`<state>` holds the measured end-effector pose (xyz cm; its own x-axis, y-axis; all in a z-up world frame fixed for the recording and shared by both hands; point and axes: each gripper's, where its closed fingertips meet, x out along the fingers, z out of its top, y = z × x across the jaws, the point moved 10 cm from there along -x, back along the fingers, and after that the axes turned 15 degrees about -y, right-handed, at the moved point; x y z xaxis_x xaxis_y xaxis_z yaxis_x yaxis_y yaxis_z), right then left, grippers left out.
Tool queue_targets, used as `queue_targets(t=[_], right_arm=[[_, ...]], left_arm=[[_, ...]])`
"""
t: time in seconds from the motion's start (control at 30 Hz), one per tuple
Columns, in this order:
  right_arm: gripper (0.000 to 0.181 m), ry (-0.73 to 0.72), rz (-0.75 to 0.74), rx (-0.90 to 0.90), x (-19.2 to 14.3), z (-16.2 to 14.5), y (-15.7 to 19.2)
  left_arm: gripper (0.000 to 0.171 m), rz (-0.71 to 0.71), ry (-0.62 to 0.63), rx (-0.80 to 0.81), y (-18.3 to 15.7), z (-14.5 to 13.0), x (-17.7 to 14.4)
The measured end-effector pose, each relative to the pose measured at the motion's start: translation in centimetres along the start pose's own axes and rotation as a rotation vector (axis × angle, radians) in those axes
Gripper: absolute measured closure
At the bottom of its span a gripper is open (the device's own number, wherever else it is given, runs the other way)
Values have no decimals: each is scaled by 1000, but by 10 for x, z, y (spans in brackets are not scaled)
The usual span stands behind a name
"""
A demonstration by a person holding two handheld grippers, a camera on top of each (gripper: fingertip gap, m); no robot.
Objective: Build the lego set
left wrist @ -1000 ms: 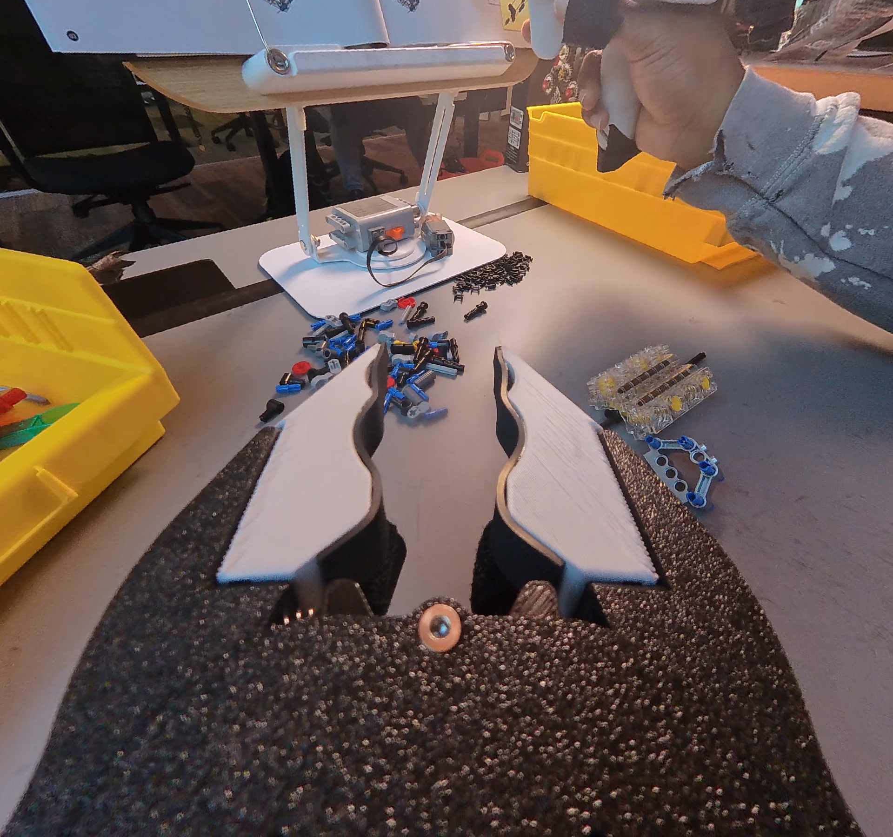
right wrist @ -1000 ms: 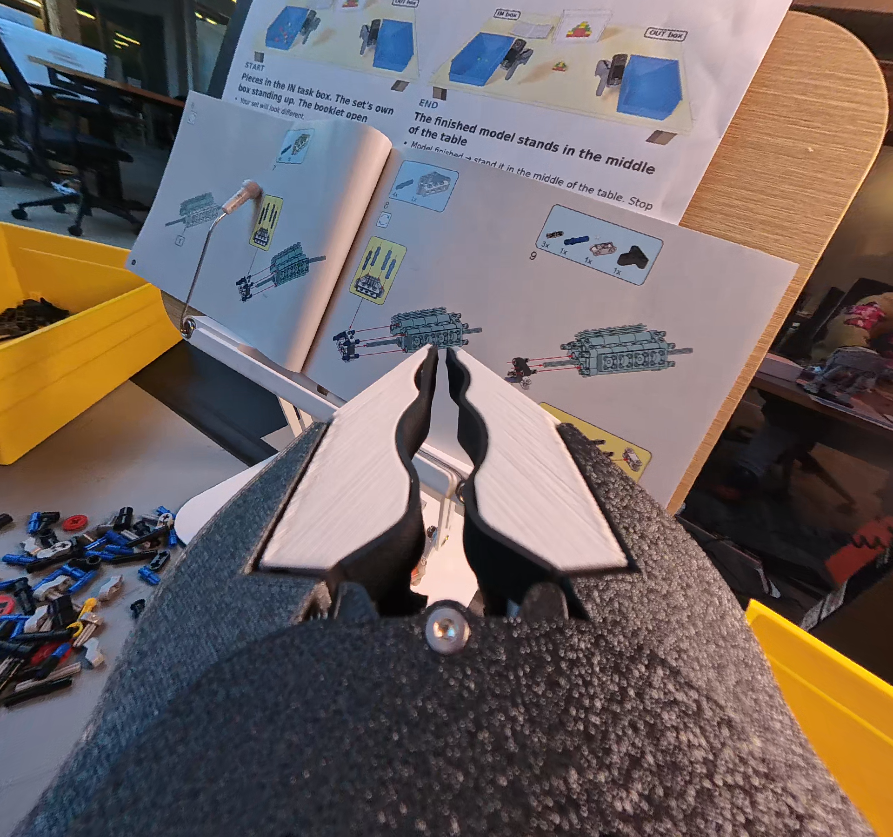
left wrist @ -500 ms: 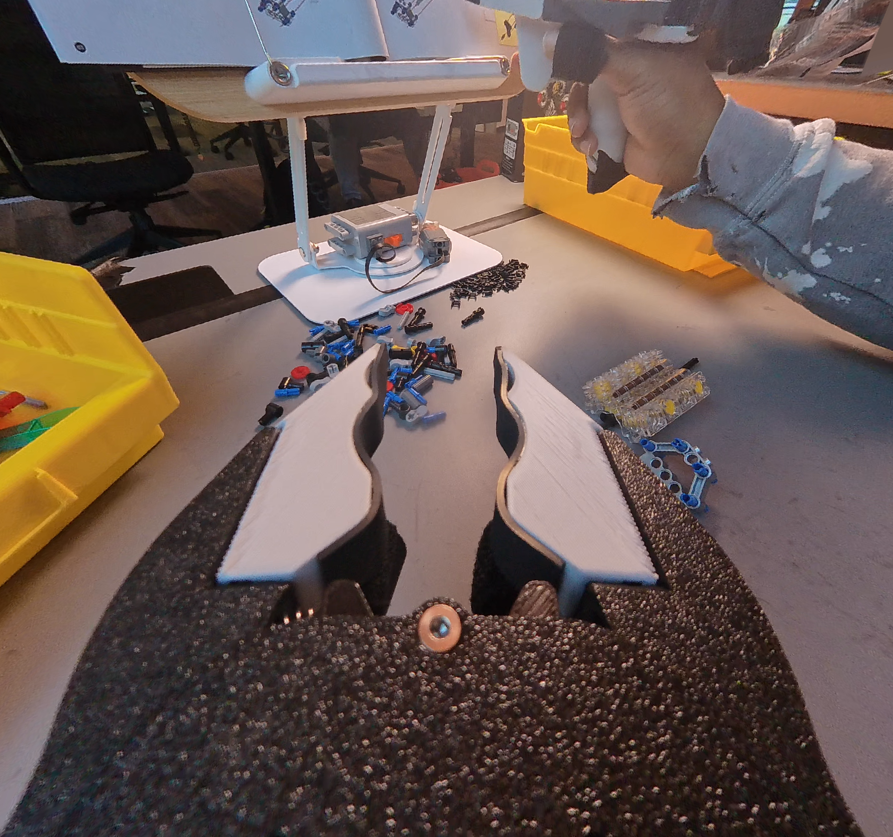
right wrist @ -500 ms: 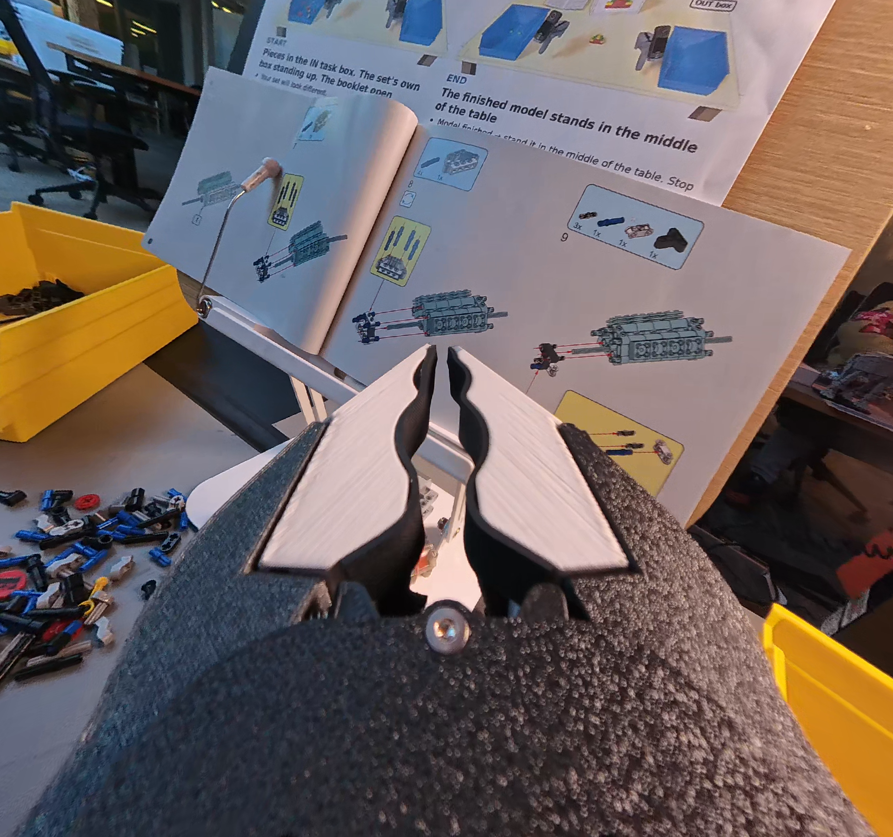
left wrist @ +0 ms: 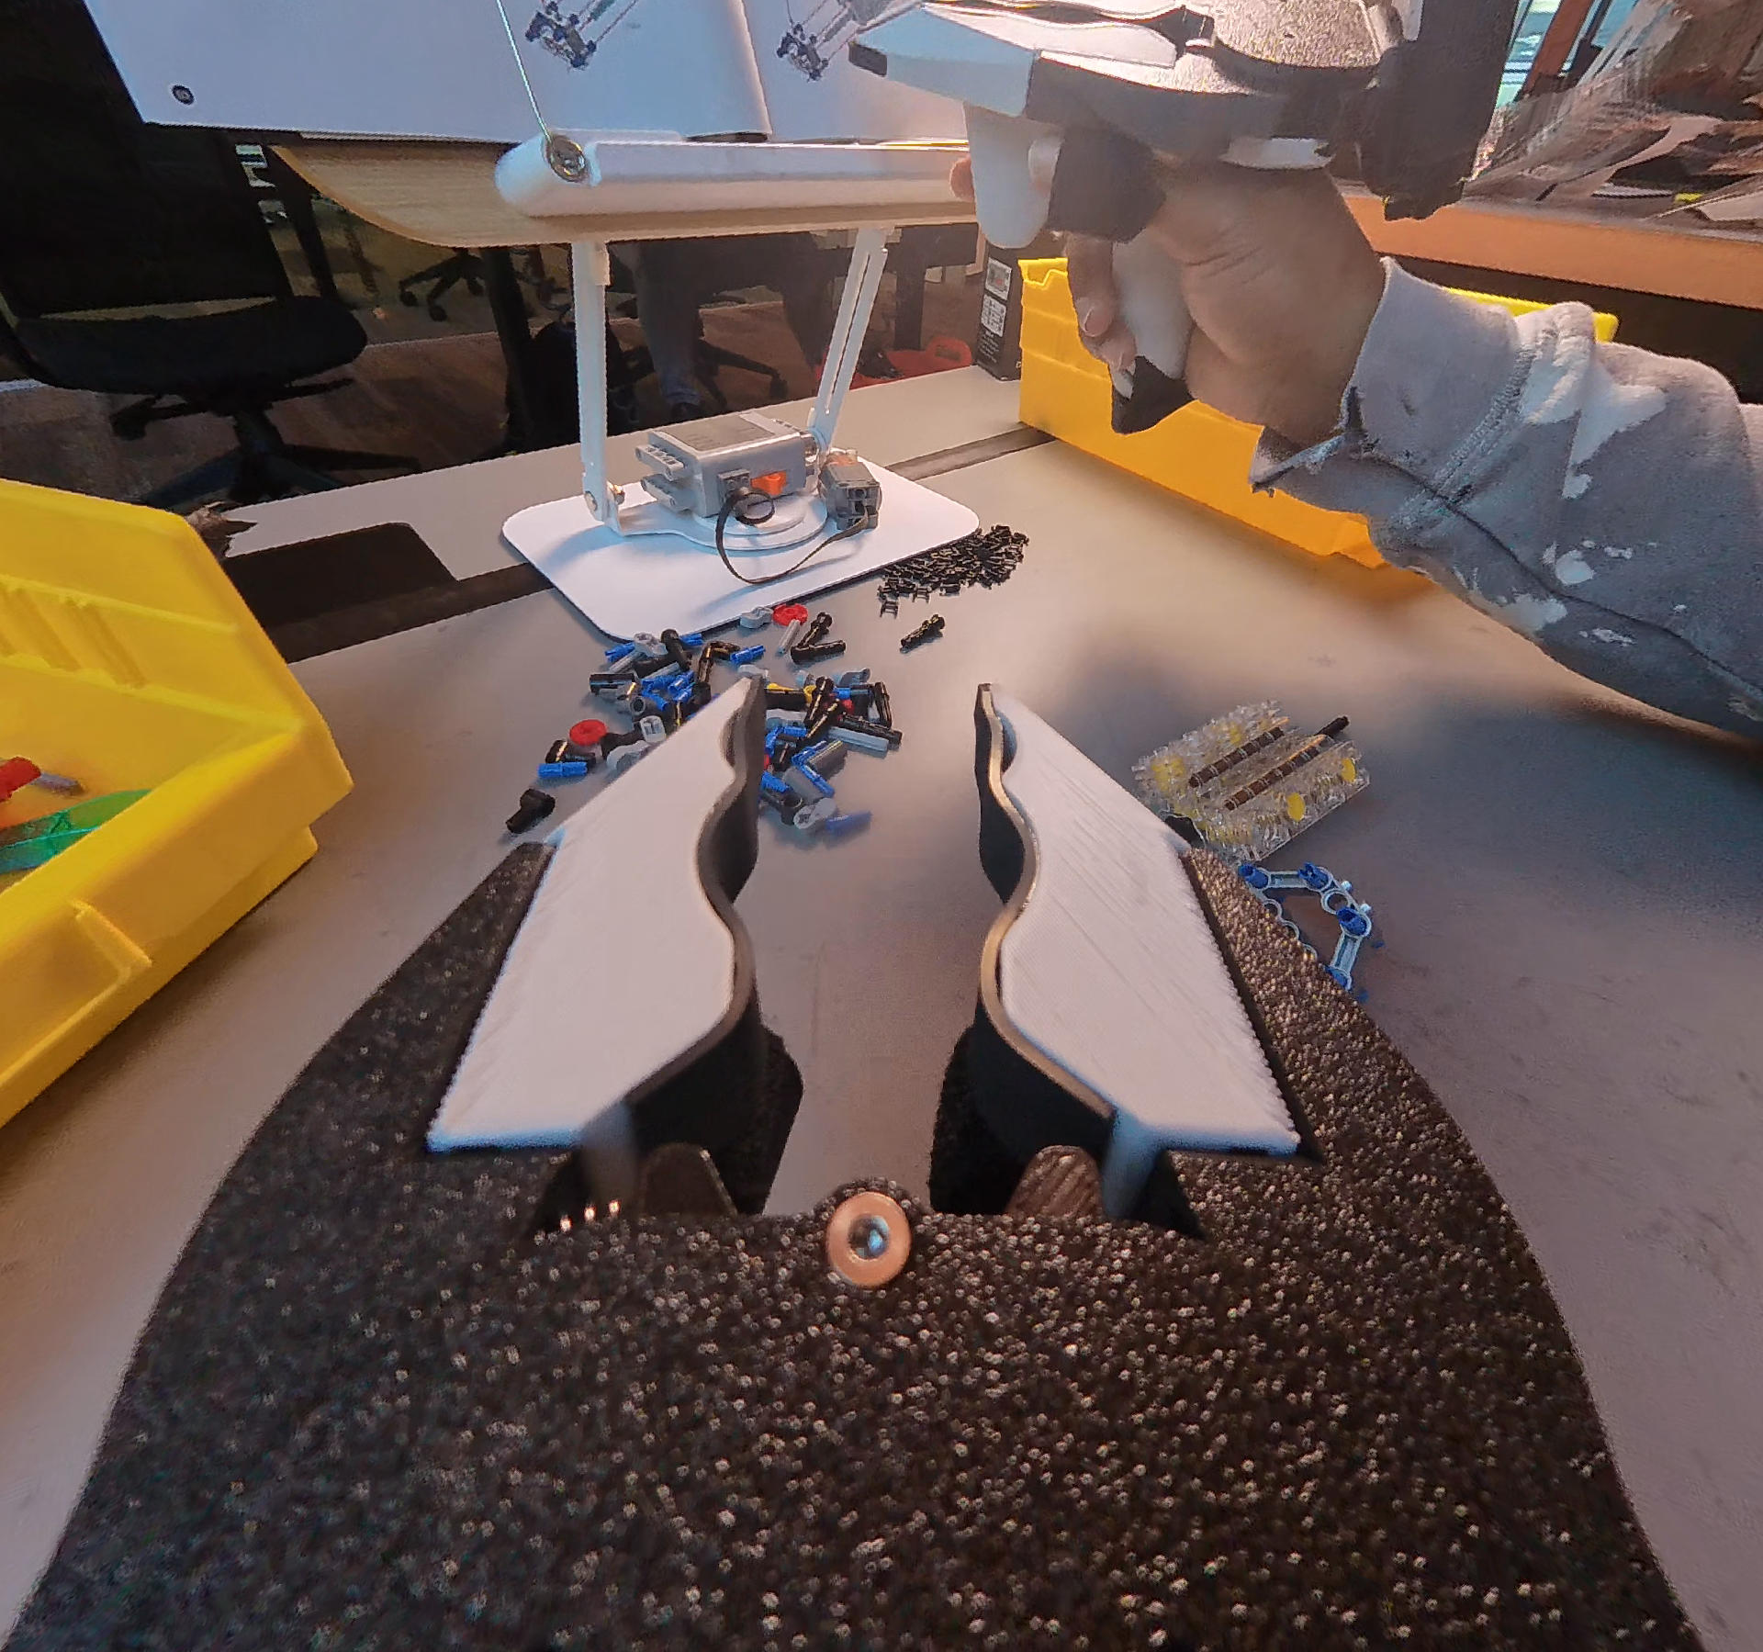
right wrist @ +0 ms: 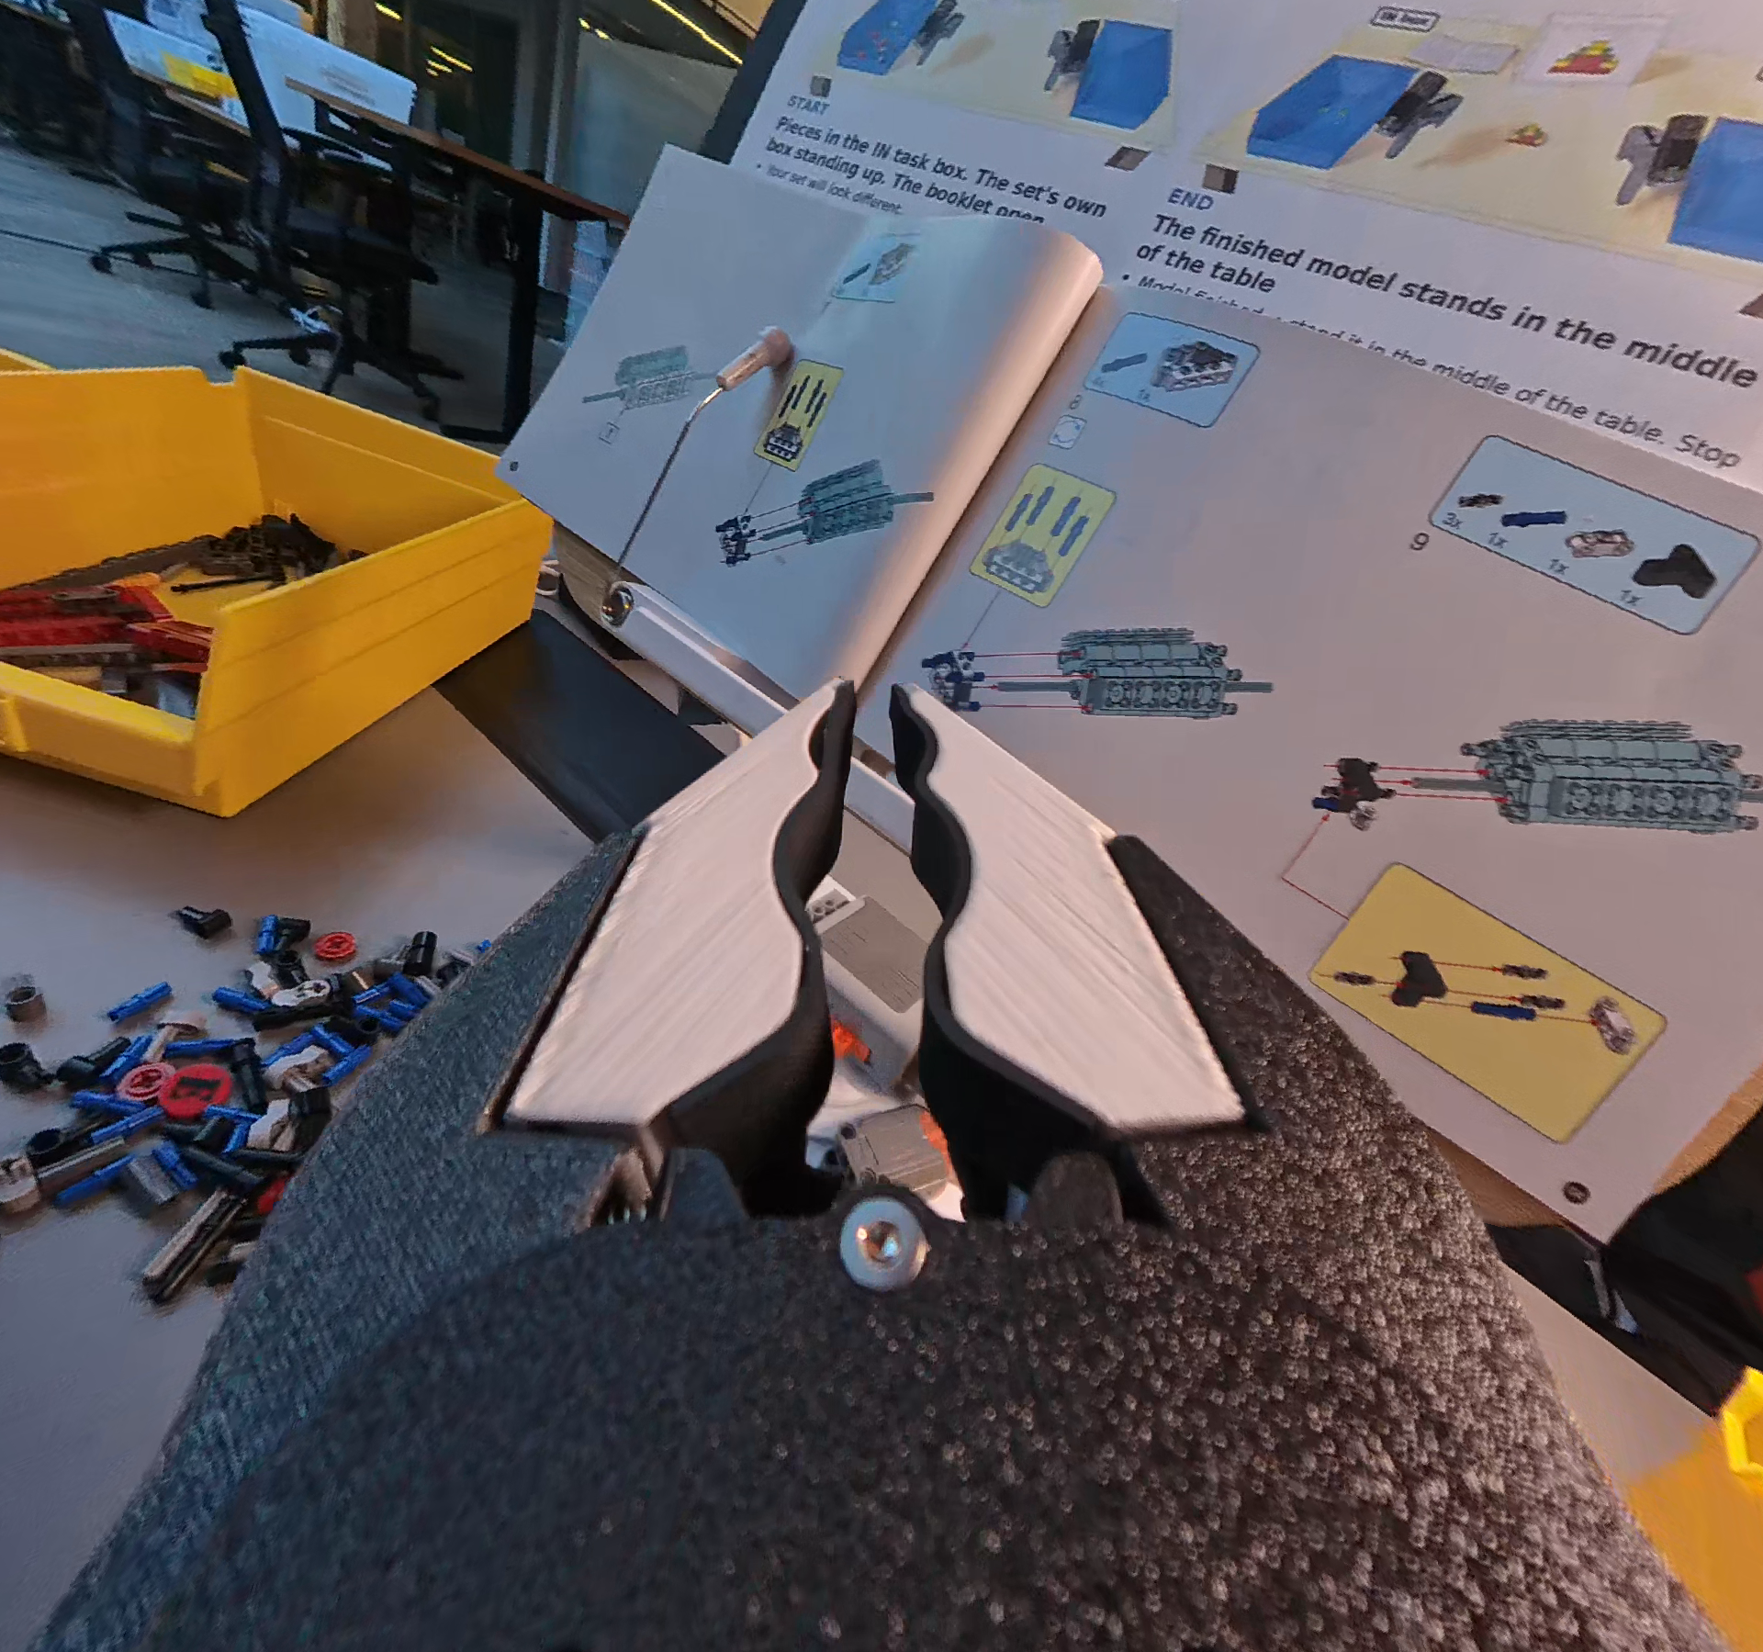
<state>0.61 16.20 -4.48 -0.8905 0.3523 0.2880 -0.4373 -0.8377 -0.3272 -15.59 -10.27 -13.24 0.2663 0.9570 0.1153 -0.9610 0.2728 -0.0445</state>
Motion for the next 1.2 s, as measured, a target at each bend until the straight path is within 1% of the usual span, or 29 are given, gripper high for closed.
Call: queue_targets(t=[0.2, 0.33, 0.4, 0.47, 0.53, 0.73, 0.97, 1.2], right_arm=[[176, -15, 27, 25, 16, 10, 14], [176, -22, -5, 28, 41, 23, 11], [176, -39, -25, 67, 55, 30, 8], [175, -30, -29, 97, 68, 33, 9], [175, -6, -30, 85, 74, 30, 12], [175, 98, -18, 63, 66, 10, 20], [174, 120, -37, 75, 50, 9, 12], [172, 139, -40, 63, 43, 12, 12]], left_arm=[[129, 4, 2, -12, 1, 0, -1], [129, 10, 7, -18, 2, 0, -1], [129, 13, 7, -20, 2, 0, -2], [129, 15, 11, -22, 2, 1, -3], [129, 18, 16, -30, 3, 1, -4], [129, 13, 26, -62, 3, 1, -5], [130, -6, 36, -77, -1, 0, -5], [130, -22, 34, -97, -6, 1, -5]])
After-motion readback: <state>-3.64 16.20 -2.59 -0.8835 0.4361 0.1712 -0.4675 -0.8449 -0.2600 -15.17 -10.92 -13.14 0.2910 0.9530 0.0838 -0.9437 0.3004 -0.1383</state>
